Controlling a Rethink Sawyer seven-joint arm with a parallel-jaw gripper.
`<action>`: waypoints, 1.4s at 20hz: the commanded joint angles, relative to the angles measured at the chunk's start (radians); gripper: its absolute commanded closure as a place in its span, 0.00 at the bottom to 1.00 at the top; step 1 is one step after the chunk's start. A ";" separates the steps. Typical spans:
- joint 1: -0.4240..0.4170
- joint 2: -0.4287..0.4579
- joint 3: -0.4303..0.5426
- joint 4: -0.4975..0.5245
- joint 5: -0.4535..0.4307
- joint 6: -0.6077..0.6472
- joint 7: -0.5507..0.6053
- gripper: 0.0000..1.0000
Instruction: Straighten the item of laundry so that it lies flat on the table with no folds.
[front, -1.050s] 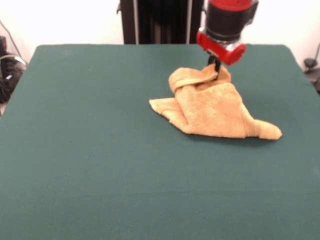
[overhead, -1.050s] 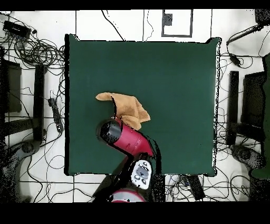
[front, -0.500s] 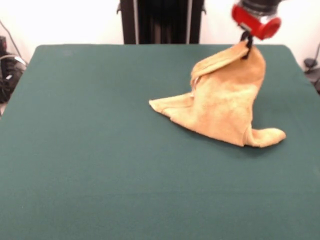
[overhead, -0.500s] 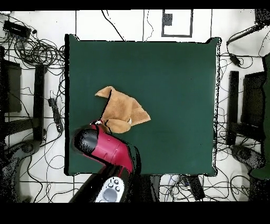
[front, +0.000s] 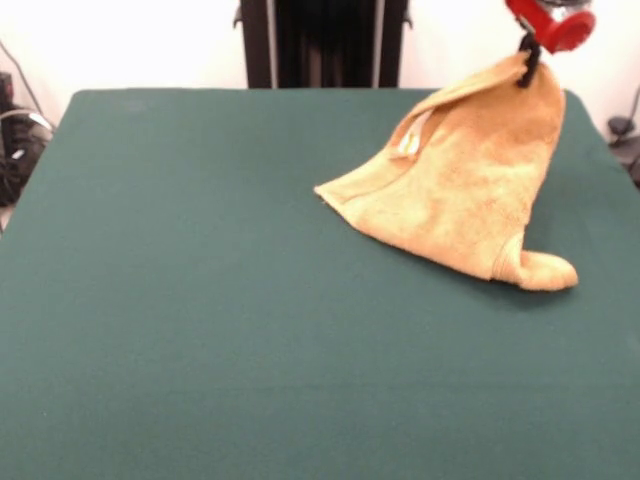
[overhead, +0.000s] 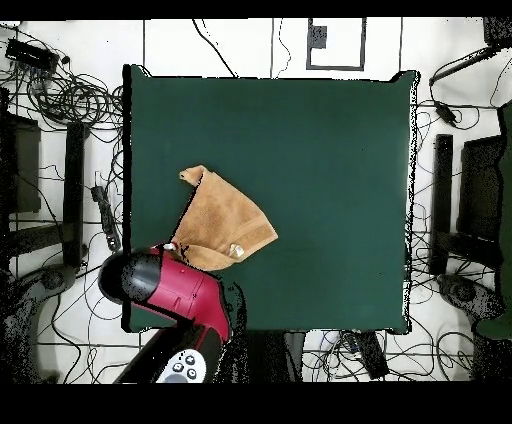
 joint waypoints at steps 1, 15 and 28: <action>0.041 0.018 0.026 -0.040 0.052 0.103 0.362 1.00; 0.114 -0.044 0.018 -0.043 0.057 0.174 0.485 1.00; 0.126 -0.087 0.037 0.040 0.058 0.121 0.472 1.00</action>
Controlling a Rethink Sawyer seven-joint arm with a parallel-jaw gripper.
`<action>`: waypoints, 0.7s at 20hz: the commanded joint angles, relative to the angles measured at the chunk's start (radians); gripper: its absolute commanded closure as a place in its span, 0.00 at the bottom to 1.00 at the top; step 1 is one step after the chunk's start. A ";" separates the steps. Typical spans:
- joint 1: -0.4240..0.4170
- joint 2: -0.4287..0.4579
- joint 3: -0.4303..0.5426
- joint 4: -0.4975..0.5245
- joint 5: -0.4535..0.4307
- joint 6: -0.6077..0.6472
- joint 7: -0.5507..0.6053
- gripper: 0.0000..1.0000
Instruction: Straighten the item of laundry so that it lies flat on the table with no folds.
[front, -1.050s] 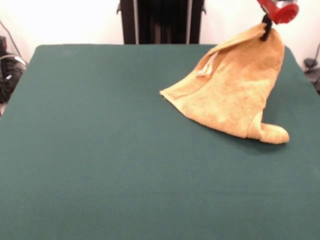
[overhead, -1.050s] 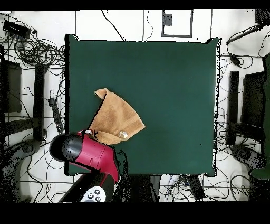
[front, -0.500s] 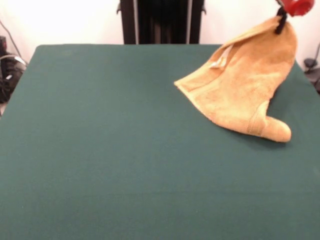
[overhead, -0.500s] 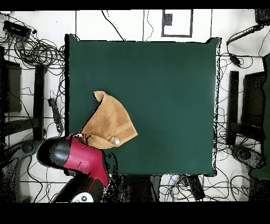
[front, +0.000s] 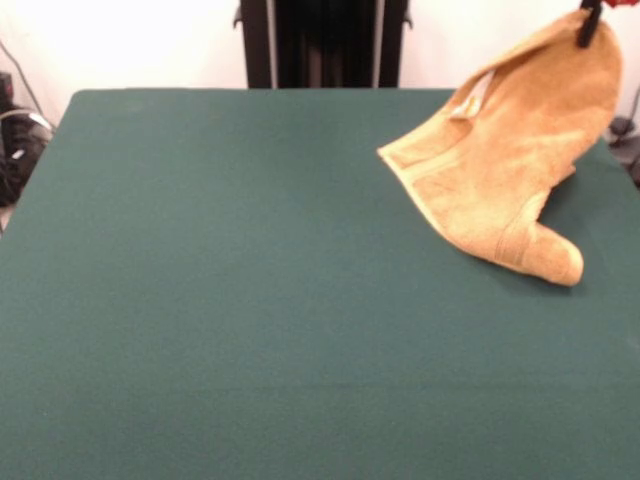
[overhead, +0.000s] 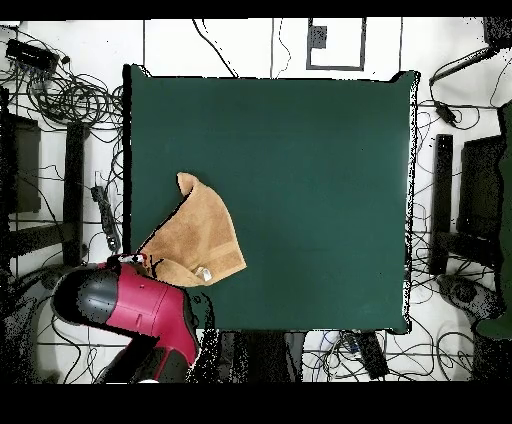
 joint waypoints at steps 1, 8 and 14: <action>0.021 -0.008 0.046 0.052 0.049 0.053 0.288 1.00; 0.039 0.002 0.026 0.058 0.014 0.016 0.267 0.00; 0.037 0.003 0.042 0.061 0.025 -0.005 0.258 0.00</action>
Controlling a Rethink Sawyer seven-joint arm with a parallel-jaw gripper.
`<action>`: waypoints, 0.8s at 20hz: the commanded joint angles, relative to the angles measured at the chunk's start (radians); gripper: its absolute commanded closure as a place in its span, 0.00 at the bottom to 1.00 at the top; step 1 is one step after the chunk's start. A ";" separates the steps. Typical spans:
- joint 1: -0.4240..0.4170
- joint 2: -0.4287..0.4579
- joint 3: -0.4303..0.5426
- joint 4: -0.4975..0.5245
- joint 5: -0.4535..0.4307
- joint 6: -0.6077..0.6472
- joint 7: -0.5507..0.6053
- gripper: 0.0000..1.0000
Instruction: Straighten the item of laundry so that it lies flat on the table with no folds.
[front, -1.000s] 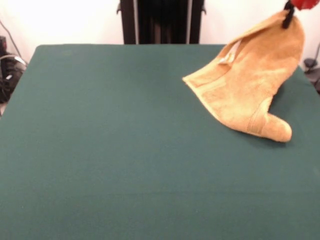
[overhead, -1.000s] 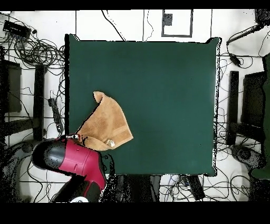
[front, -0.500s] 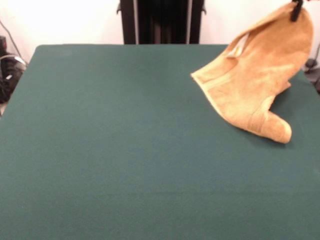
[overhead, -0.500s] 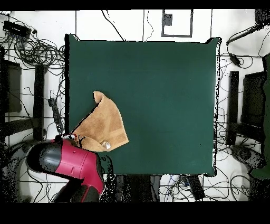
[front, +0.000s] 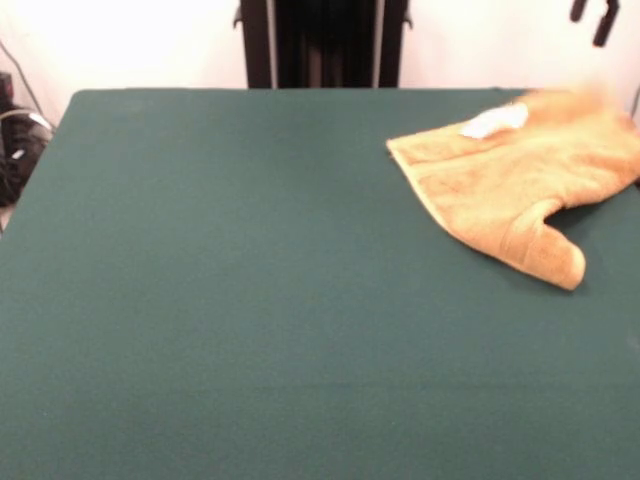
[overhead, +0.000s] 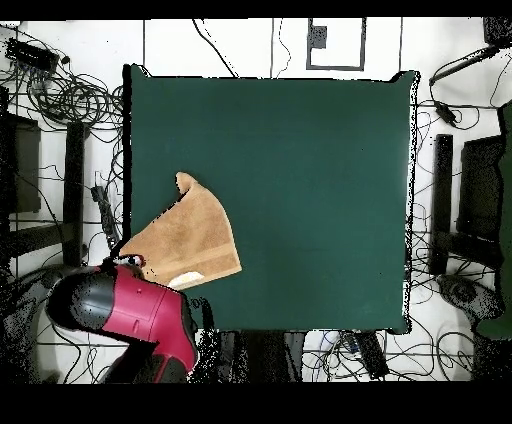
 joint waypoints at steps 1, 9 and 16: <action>0.032 0.026 0.044 0.060 0.030 -0.004 0.262 0.00; -0.031 -0.060 -0.035 0.061 -0.052 0.110 0.156 0.00; -0.269 -0.046 0.002 -0.010 -0.168 -0.020 -0.084 0.00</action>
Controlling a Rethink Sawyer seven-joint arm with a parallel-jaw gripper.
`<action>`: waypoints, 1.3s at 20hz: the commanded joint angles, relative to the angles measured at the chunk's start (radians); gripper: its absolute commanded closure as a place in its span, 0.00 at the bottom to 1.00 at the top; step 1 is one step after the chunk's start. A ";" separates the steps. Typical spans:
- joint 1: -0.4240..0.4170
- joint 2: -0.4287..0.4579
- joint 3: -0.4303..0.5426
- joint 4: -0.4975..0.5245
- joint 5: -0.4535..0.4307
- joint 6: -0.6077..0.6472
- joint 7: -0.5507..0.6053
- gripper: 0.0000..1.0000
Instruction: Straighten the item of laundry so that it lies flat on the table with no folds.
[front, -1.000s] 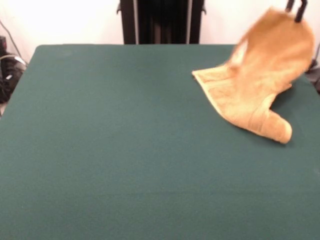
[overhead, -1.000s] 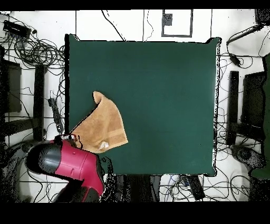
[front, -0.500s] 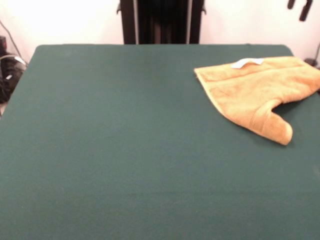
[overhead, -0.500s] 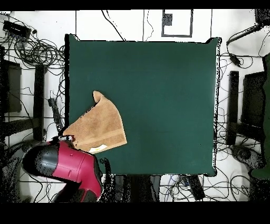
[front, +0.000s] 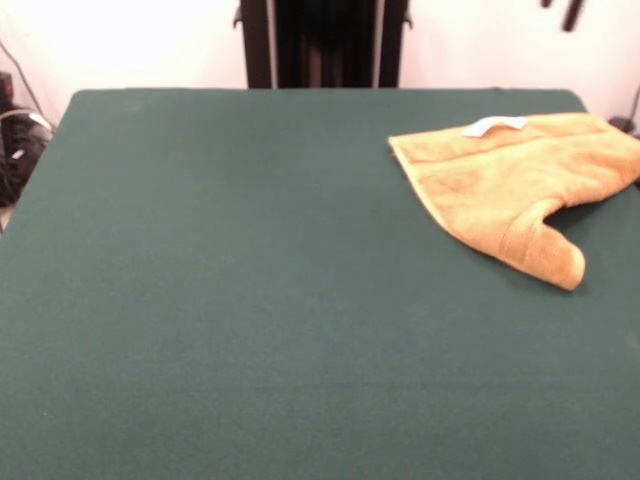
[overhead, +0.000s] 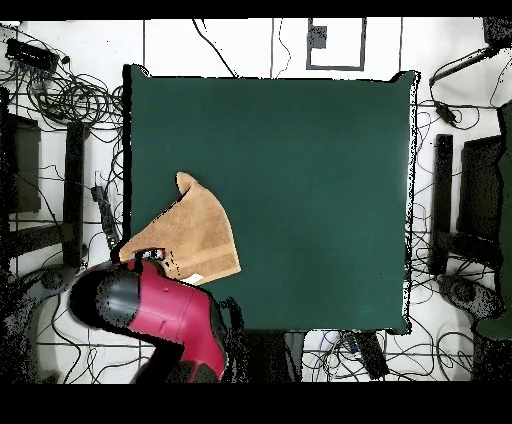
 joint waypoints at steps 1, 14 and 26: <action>-0.211 0.030 0.062 -0.025 -0.075 -0.070 -0.084 0.00; -0.143 0.452 0.044 -0.337 0.159 -0.050 0.500 0.00; -0.202 0.508 0.083 -0.408 0.190 -0.092 0.382 0.00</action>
